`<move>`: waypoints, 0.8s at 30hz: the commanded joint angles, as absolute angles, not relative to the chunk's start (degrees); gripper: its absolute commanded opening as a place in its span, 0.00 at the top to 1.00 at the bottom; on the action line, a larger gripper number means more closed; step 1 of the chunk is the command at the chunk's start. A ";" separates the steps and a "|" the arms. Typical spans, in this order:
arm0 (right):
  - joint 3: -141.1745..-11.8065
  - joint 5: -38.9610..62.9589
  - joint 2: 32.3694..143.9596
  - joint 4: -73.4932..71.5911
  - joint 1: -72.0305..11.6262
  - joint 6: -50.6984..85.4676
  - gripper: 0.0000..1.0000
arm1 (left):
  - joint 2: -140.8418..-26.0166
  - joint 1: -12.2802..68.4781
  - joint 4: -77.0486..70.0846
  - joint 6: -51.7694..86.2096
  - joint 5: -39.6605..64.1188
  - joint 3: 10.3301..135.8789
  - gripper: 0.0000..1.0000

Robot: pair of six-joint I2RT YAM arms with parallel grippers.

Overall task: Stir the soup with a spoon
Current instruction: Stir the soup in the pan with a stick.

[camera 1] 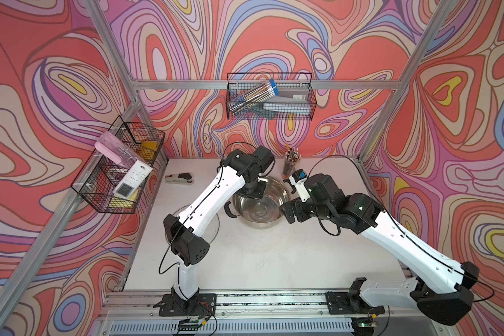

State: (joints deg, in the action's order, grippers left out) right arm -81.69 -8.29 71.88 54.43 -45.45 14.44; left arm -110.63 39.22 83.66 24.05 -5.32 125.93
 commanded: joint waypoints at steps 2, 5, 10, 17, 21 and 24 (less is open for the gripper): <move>-82.27 -9.78 70.27 55.71 -45.62 15.12 0.02 | -112.26 41.22 80.74 24.51 -1.38 127.47 1.00; -82.20 -10.05 70.07 56.07 -45.62 15.28 0.02 | -112.67 42.63 80.16 24.47 0.41 127.37 1.00; -81.76 -9.88 69.62 55.68 -45.62 15.86 0.02 | -111.38 44.07 80.95 25.14 2.15 125.39 1.00; -81.47 -9.00 70.13 54.37 -45.62 16.00 0.02 | -104.98 44.56 82.16 26.05 2.70 116.29 1.00; -81.47 -8.18 70.81 53.53 -45.61 15.93 0.02 | -102.26 44.55 84.16 25.71 0.46 112.67 1.00; -81.56 -7.57 71.30 53.12 -45.58 15.95 0.02 | -101.54 44.47 86.44 25.24 -2.84 112.50 1.00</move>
